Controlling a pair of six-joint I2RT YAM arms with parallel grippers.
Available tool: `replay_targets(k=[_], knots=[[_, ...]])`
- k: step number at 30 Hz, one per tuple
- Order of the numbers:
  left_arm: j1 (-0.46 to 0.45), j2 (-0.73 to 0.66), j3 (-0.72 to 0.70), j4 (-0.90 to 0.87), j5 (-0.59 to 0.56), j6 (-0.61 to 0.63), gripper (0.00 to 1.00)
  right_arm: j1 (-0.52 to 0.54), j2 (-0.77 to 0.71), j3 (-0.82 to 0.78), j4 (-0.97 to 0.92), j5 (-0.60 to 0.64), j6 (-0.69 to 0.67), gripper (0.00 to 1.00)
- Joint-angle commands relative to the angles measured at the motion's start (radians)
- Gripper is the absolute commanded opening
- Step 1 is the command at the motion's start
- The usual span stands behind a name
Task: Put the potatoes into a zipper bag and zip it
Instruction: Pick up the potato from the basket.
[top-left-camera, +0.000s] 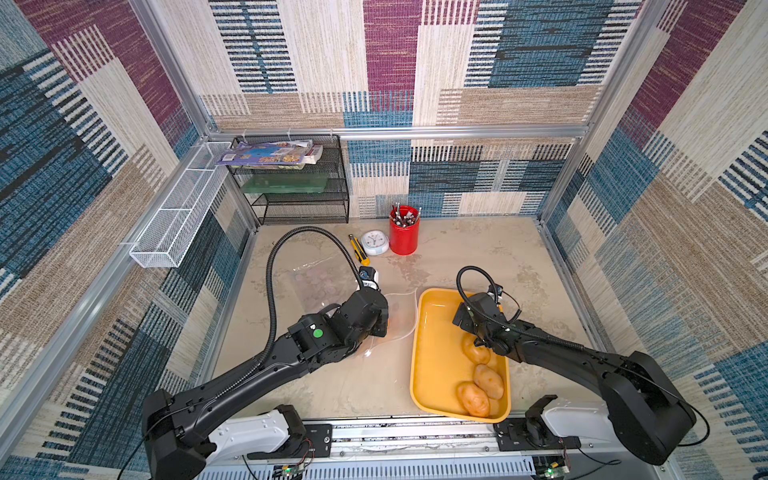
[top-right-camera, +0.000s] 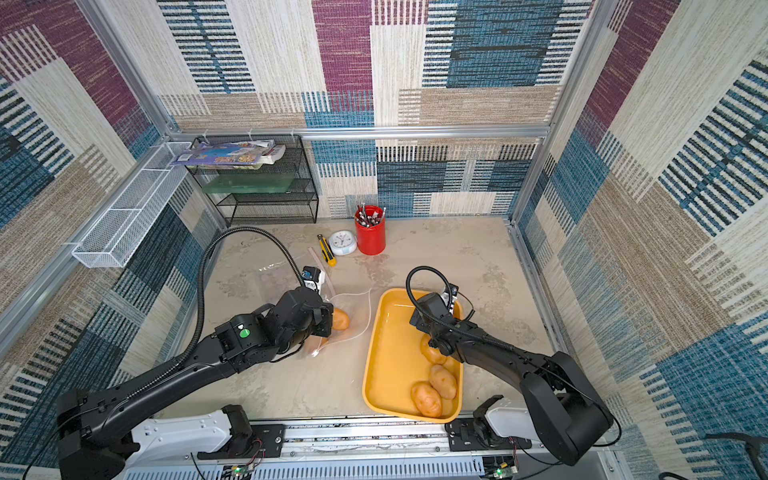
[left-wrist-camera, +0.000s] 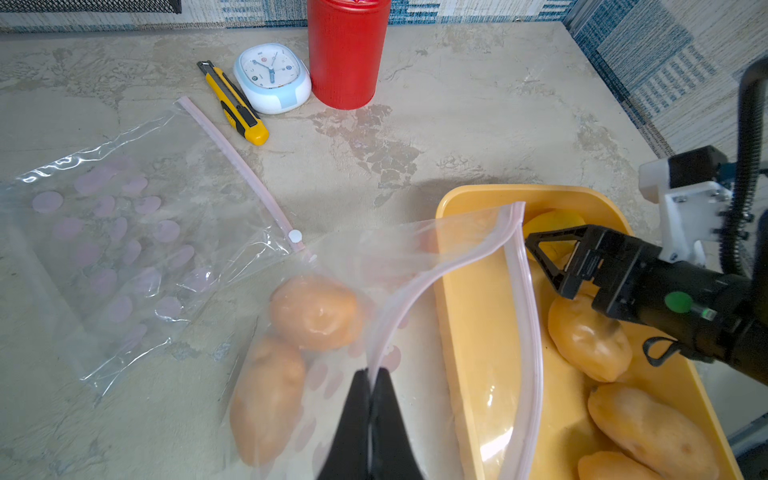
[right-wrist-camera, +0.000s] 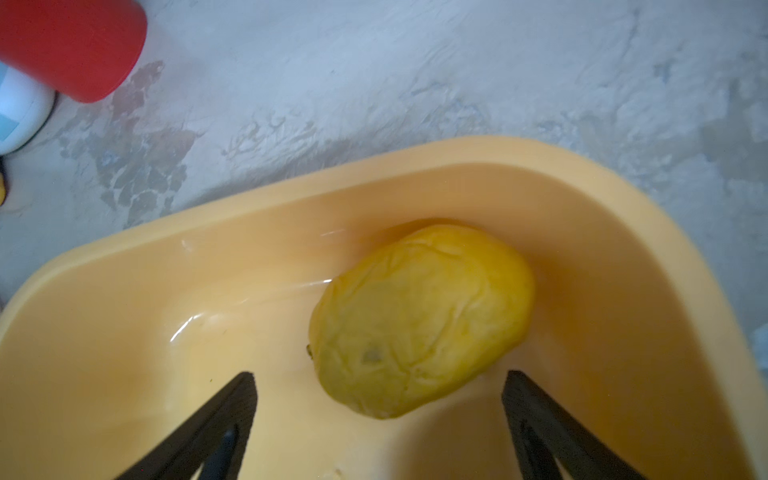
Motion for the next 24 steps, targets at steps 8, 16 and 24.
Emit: replay_targets(k=[8,16,24], knots=[[0.0,-0.01,-0.004,0.011,-0.017,-0.007,0.0,-0.044,0.179,0.031,0.072,0.042,0.032,0.96],[0.001,-0.01,-0.004,0.011,-0.016,-0.006,0.0,-0.02,0.17,0.051,0.061,0.061,0.008,0.84],[0.001,-0.01,-0.004,0.011,-0.013,-0.006,0.0,0.04,0.138,0.077,0.012,0.114,0.011,0.53]])
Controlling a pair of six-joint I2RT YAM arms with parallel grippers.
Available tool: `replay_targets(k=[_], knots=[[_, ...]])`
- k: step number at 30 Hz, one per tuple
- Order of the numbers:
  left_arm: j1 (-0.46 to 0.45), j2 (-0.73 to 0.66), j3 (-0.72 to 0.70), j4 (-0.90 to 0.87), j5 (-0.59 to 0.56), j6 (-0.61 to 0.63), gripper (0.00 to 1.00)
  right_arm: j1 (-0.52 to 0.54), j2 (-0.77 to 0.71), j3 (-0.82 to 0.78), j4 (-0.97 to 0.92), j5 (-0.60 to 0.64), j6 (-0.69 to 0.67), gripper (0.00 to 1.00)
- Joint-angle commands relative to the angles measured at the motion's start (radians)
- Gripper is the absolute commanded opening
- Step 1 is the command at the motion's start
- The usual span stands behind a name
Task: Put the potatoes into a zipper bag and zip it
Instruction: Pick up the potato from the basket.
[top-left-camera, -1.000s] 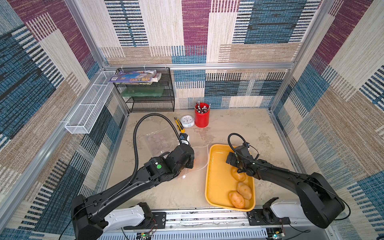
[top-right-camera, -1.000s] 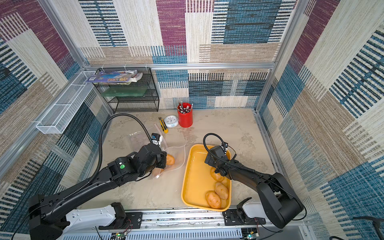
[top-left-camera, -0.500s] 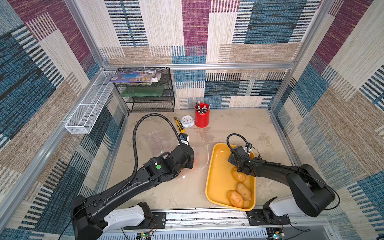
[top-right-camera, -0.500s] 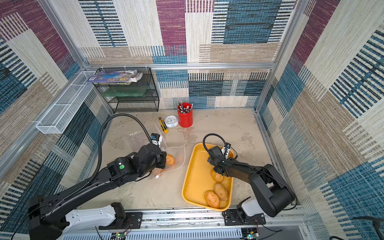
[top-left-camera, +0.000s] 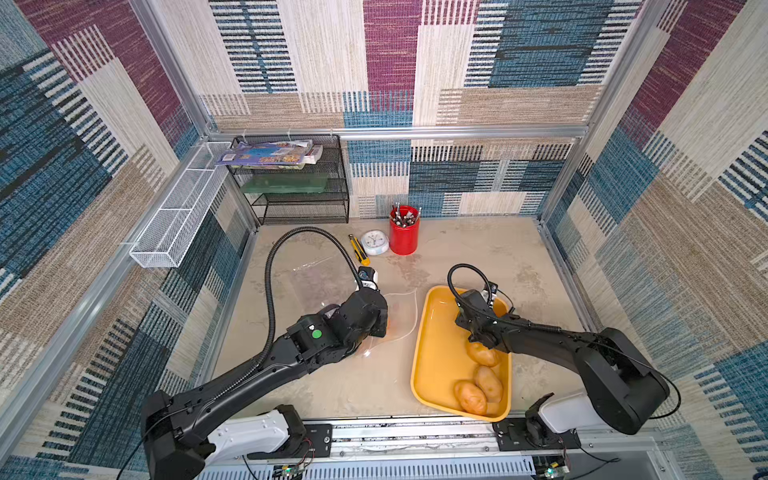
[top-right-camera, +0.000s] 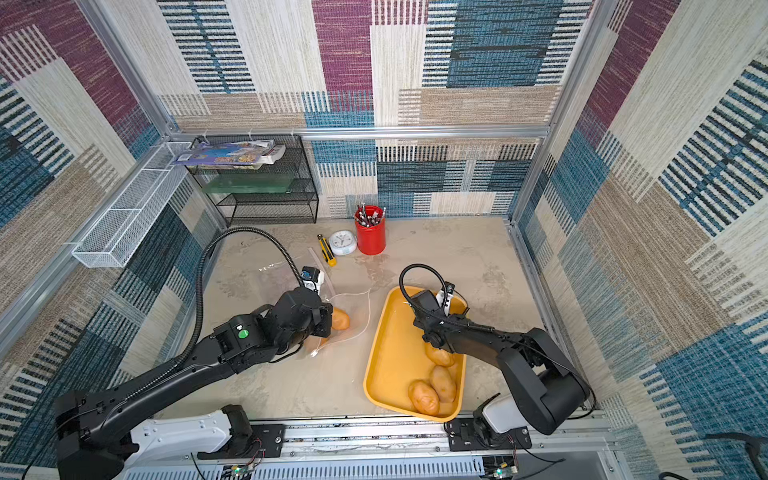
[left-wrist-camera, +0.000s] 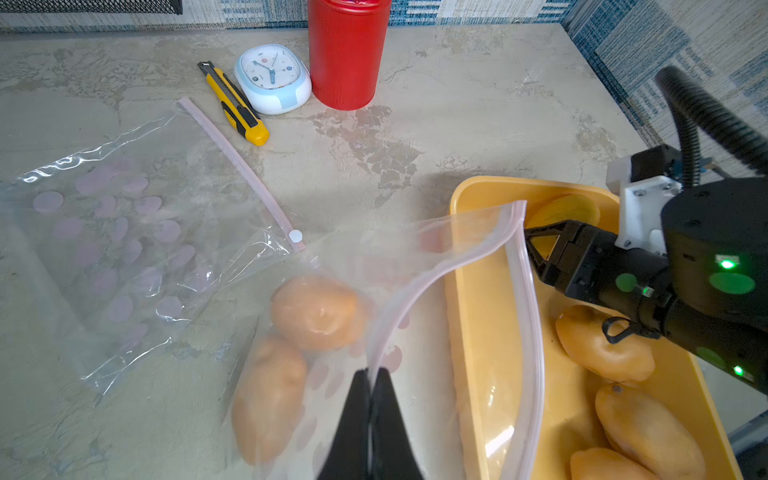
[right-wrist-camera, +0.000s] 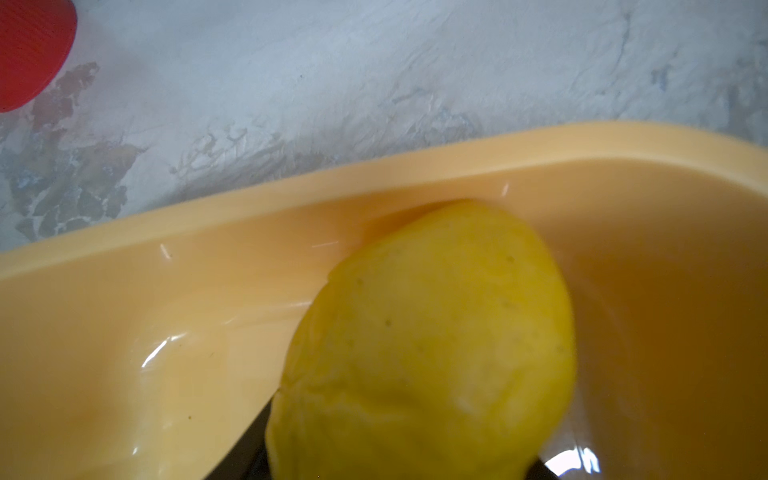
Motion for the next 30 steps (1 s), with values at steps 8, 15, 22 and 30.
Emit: replay_targets(k=[8,15,22,30], knots=[[0.0,-0.003,0.0,0.012,-0.012,-0.007,0.0,0.105,-0.051,0.05,-0.056,0.071,-0.025,0.45],[0.0,-0.004,0.0,0.013,-0.01,-0.006,0.0,0.154,-0.21,0.017,-0.009,-0.034,-0.087,0.41],[0.0,-0.003,0.0,0.015,-0.007,-0.007,0.0,0.198,-0.406,-0.011,-0.013,-0.087,-0.123,0.41],[0.0,0.0,-0.001,0.017,-0.007,-0.007,0.0,0.235,-0.565,-0.012,-0.007,-0.158,-0.168,0.39]])
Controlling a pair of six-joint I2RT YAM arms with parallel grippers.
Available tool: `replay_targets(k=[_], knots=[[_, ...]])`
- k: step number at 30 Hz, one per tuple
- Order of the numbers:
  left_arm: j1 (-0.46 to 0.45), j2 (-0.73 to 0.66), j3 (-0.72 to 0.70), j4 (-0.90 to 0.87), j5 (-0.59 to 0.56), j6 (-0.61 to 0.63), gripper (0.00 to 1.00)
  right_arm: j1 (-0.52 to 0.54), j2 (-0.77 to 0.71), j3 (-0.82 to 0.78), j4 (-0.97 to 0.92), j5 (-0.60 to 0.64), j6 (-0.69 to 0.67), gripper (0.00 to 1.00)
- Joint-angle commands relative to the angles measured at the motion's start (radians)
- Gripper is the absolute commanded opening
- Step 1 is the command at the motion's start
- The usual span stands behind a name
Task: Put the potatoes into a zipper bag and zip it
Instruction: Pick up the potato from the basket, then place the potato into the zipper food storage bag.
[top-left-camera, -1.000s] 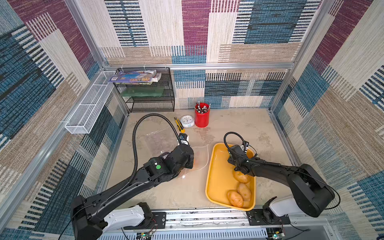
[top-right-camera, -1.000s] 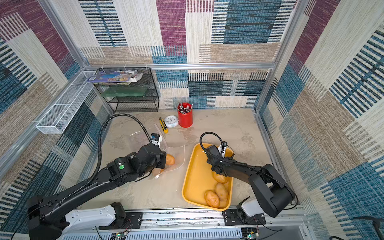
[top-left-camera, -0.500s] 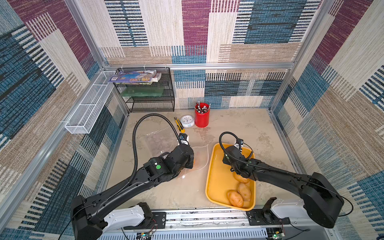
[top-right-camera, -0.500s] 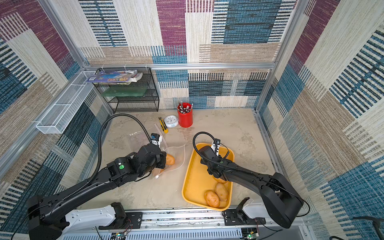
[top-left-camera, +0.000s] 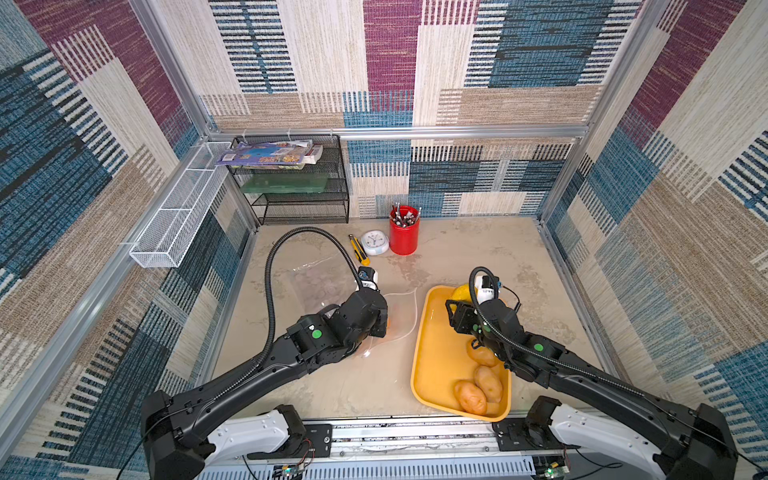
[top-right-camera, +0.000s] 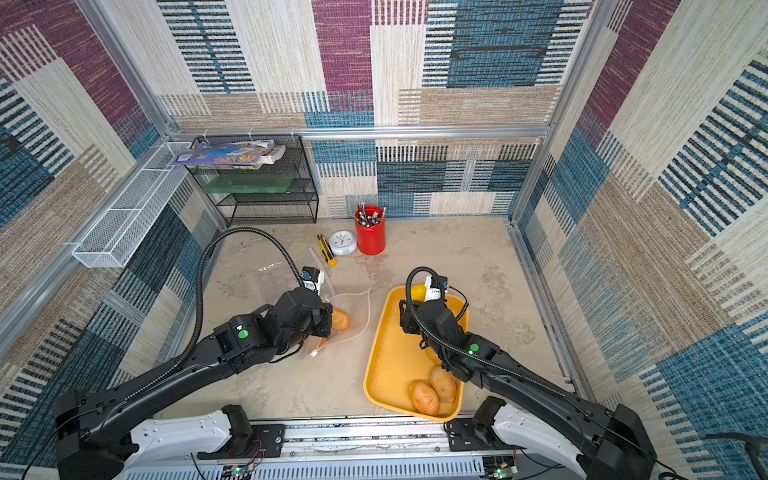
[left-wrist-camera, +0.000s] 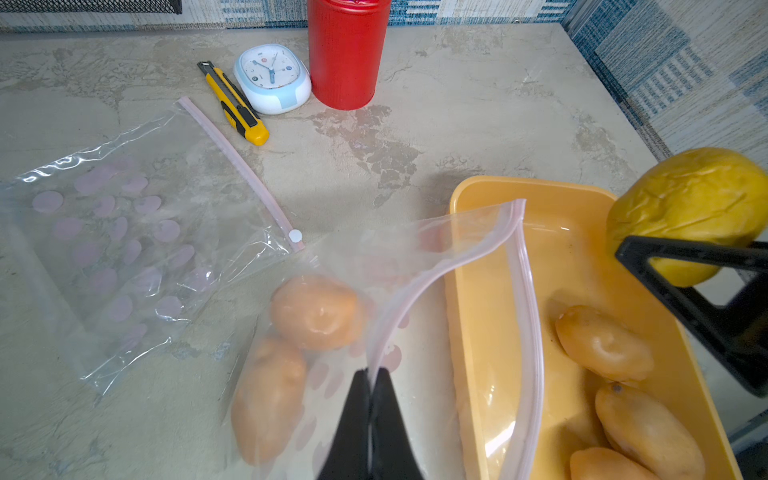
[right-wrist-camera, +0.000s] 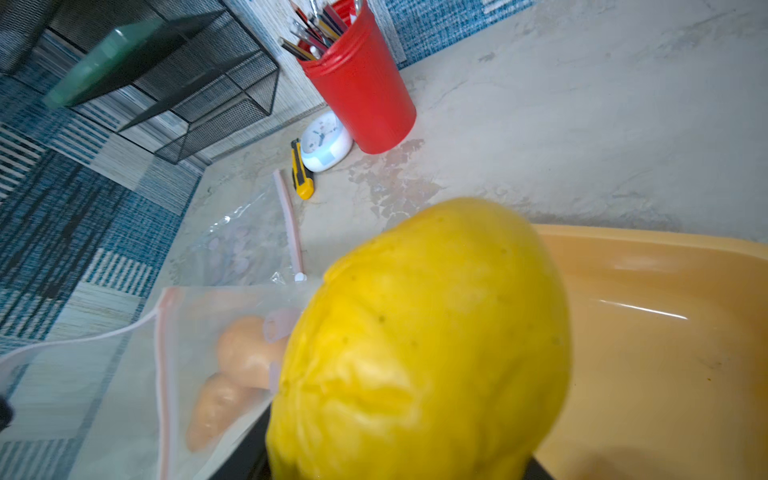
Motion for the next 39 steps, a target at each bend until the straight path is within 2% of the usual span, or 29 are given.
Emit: replay_targets(k=[1,11,20,30,39], knots=[[0.0,0.001,0.0,0.016,-0.008,-0.008,0.0,0.019,-0.042,0.01,0.026,-0.048,-0.044,0.39],[0.001,-0.001,0.0,0.014,-0.012,-0.007,0.0,0.175,-0.114,0.078,0.077,-0.113,-0.119,0.36],[0.001,-0.003,-0.001,0.014,-0.012,-0.008,0.0,0.311,-0.046,0.096,0.154,-0.117,-0.145,0.36],[0.0,-0.01,-0.001,0.014,-0.013,-0.006,0.0,0.337,0.102,0.094,0.217,-0.108,-0.102,0.36],[0.0,-0.013,-0.001,0.012,-0.015,-0.006,0.0,0.337,0.217,0.129,0.2,-0.079,-0.082,0.35]])
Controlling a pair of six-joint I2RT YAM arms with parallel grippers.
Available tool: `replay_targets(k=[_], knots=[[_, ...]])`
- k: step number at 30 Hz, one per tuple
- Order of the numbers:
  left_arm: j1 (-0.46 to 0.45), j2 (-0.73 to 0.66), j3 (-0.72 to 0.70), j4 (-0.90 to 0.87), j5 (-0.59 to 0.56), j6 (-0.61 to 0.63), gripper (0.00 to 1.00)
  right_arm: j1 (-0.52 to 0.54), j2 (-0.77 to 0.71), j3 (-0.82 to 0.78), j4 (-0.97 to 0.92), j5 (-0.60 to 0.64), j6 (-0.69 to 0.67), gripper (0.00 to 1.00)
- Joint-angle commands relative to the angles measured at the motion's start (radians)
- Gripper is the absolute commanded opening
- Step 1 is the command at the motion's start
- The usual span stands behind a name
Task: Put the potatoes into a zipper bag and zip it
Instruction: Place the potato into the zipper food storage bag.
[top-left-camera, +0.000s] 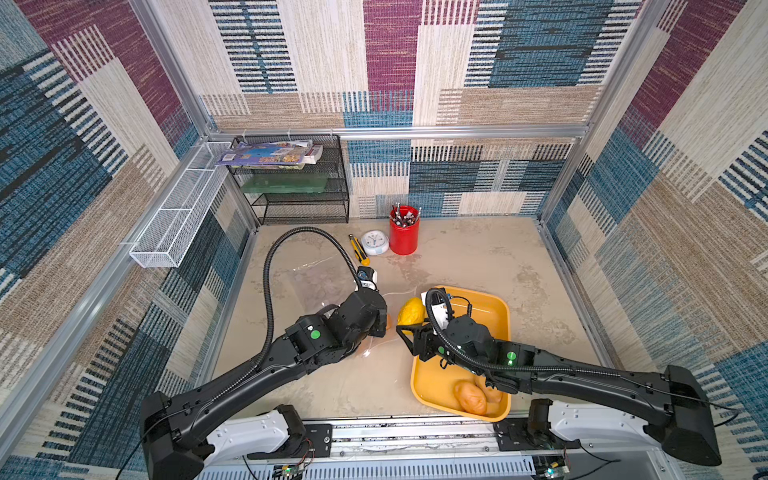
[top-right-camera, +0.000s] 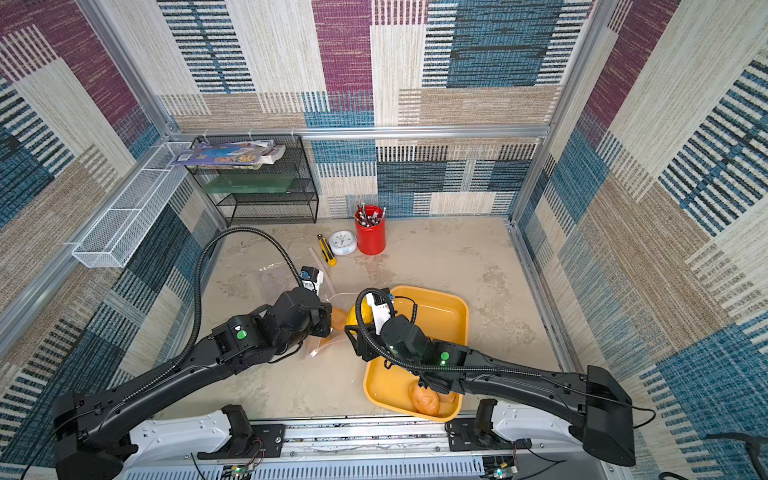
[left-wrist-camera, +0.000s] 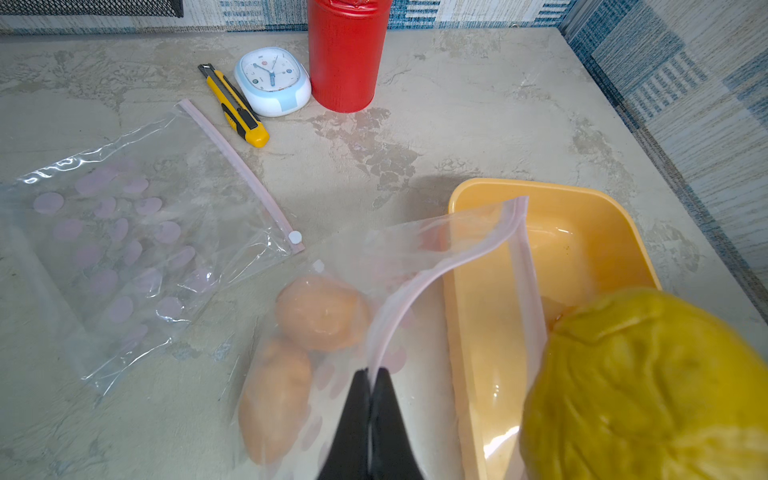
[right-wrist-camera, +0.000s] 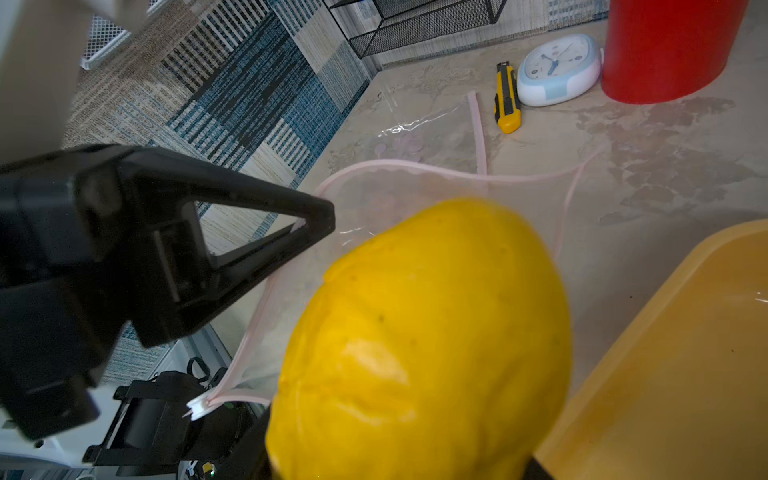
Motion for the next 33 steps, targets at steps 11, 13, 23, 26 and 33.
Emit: replay_targets(k=[11,13,23,26,33], knots=[[0.001,-0.011,-0.003,0.012,-0.014,-0.005,0.0,-0.003,0.178,0.098,-0.041,0.041,0.041,0.44],[0.0,-0.012,-0.003,0.013,-0.014,-0.004,0.0,-0.005,0.191,0.107,-0.05,0.049,0.045,0.59],[0.0,-0.022,-0.006,0.013,-0.012,-0.005,0.0,-0.015,0.19,0.105,-0.05,0.056,0.046,0.74],[0.001,-0.02,-0.006,0.013,-0.012,-0.005,0.0,-0.019,0.185,0.104,-0.056,0.058,0.049,0.73],[0.0,-0.02,-0.007,0.013,-0.012,-0.005,0.0,-0.025,0.044,0.074,-0.114,0.122,0.053,0.74]])
